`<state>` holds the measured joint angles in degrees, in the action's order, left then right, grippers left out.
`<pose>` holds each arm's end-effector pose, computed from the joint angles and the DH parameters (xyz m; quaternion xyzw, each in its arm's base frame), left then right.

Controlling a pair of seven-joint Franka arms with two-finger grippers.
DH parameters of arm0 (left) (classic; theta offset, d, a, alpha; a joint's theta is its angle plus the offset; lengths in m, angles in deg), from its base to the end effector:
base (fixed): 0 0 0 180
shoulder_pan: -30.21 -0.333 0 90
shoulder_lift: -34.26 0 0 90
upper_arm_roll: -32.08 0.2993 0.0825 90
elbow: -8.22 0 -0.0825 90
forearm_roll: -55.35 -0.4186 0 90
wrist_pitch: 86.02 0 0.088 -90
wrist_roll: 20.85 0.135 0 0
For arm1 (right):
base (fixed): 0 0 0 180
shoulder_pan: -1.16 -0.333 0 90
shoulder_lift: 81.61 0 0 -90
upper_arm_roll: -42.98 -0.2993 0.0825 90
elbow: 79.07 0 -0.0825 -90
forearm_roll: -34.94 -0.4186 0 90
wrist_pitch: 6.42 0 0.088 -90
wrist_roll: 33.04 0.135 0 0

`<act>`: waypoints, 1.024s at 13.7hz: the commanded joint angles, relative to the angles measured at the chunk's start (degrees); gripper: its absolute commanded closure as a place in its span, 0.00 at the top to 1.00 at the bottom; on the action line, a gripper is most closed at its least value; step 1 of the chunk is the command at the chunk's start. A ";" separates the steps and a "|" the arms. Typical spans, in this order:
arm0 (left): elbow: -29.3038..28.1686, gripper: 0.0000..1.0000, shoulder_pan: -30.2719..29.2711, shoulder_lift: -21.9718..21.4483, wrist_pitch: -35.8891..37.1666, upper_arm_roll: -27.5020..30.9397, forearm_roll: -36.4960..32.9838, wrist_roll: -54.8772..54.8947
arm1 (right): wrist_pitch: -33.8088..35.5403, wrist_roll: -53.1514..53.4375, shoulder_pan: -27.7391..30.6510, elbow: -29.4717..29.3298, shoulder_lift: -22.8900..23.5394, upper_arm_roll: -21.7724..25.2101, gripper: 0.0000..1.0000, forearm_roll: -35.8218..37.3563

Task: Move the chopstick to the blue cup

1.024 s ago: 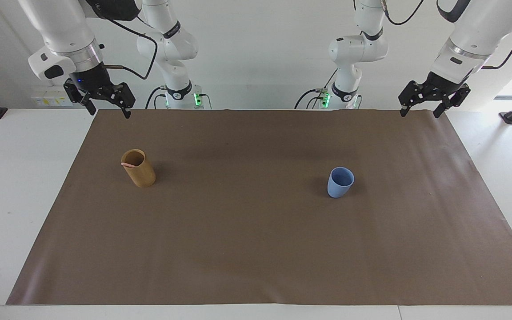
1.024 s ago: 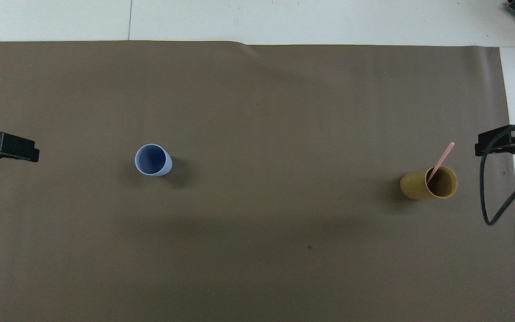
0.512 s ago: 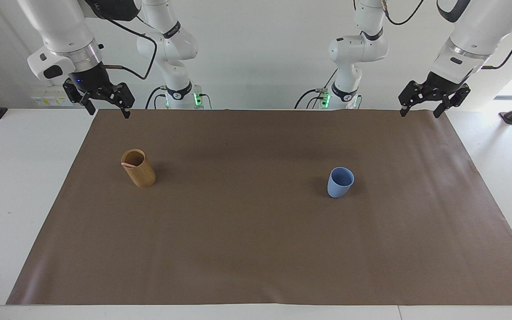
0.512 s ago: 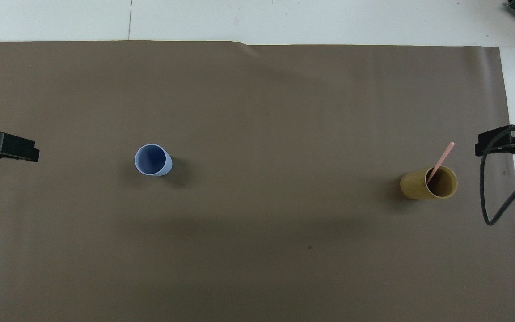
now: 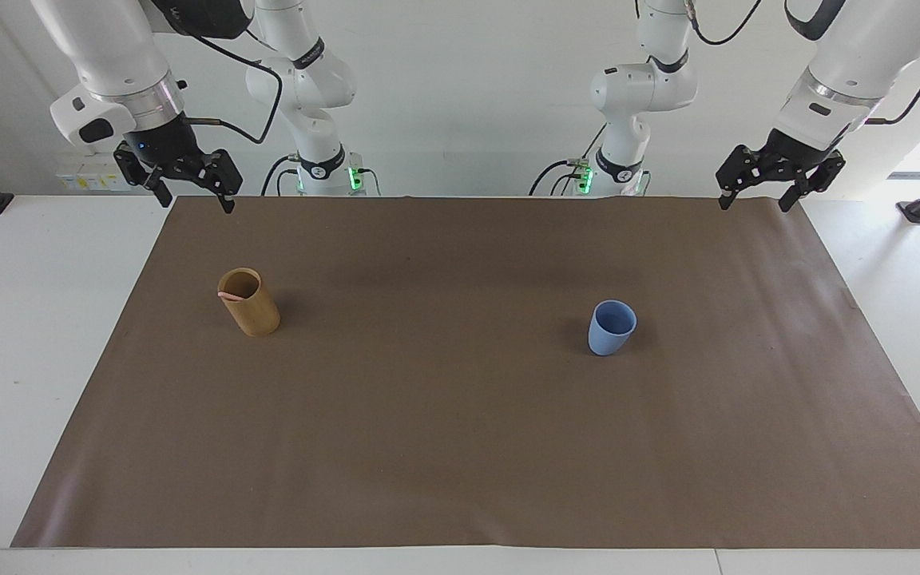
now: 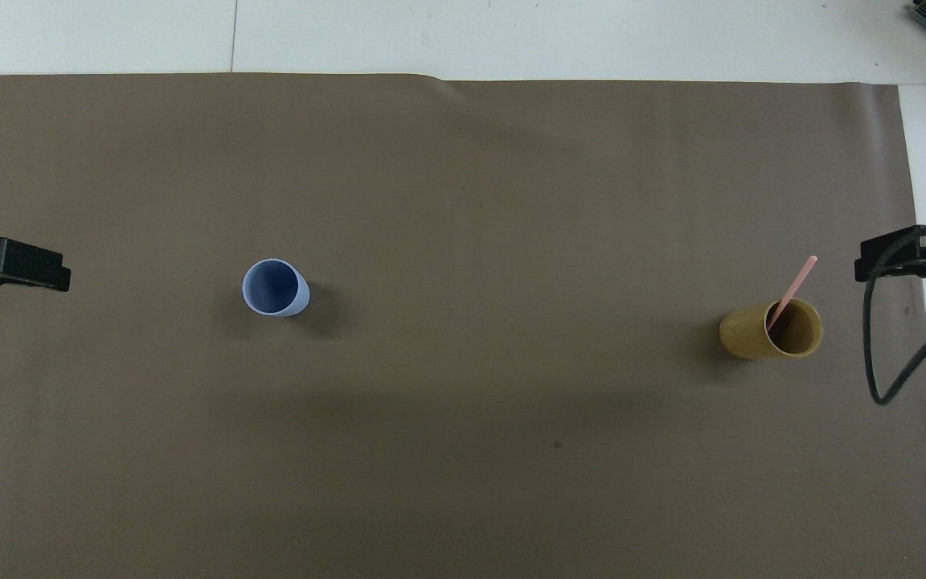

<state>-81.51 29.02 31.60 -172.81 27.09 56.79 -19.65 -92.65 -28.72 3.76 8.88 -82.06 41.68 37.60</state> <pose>0.5682 -0.0423 0.6041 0.9990 -0.0442 -0.0028 0.0105 0.5794 -0.0196 0.5969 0.9984 -0.0503 -0.0105 0.0235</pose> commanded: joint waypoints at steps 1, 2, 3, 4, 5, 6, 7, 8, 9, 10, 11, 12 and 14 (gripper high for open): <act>-0.71 1.00 -1.01 -0.94 0.13 -0.46 0.75 -0.41 | 0.36 -1.50 0.75 0.99 -0.96 -0.28 1.00 -0.20; -0.71 1.00 -1.01 -0.94 -0.30 -0.37 0.66 -0.76 | 0.36 -1.50 0.75 0.99 -0.96 -0.28 1.00 -0.20; -1.49 1.00 -0.58 -0.94 -1.00 -0.54 0.66 -1.12 | 0.36 -1.50 0.75 0.99 -0.96 -0.28 1.00 -0.20; -2.20 1.00 0.12 -0.07 -1.88 -0.98 0.66 -0.94 | 0.36 -1.50 0.75 0.99 -0.88 -0.28 1.00 -0.20; -3.51 1.00 1.70 0.46 -4.67 -1.16 0.66 -1.29 | 0.36 -1.50 0.75 0.99 -0.96 -0.28 1.00 -0.20; -5.96 1.00 3.54 1.42 -9.05 -1.16 0.66 -3.30 | 0.36 -1.50 0.75 1.08 -0.96 -0.28 1.00 -0.20; -8.33 1.00 4.34 1.78 -13.10 -1.25 0.75 -5.32 | 0.36 -1.50 0.75 1.00 -0.88 -0.28 1.00 -0.20; -11.05 1.00 5.83 2.13 -16.27 -1.25 0.84 -6.90 | 0.36 -1.50 0.75 0.99 -0.88 -0.28 1.00 -0.20; -13.17 1.00 6.89 2.92 -19.00 -1.25 0.84 -7.62 | 0.36 -1.50 0.75 0.99 -0.96 -0.28 1.00 -0.20; -15.02 1.00 7.16 3.88 -21.03 -1.25 0.93 -7.80 | 0.36 -1.50 0.75 0.99 -0.96 -0.28 1.00 -0.20; -17.30 1.00 7.68 4.85 -23.57 -1.25 1.01 -7.80 | 0.36 -1.50 0.75 0.99 -0.96 -0.28 1.00 -0.20; -20.02 1.00 7.86 5.29 -26.90 -1.25 1.10 -7.80 | 0.36 -1.50 0.75 0.99 -0.88 -0.28 1.00 -0.20; -23.72 1.00 8.48 6.69 -31.66 -1.25 1.10 -7.89 | 0.36 -1.50 0.75 0.99 -0.88 -0.28 1.00 -0.20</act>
<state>-100.88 36.30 38.54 -200.03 25.01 57.00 -27.19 -92.65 -28.72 3.76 8.90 -82.06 41.68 37.60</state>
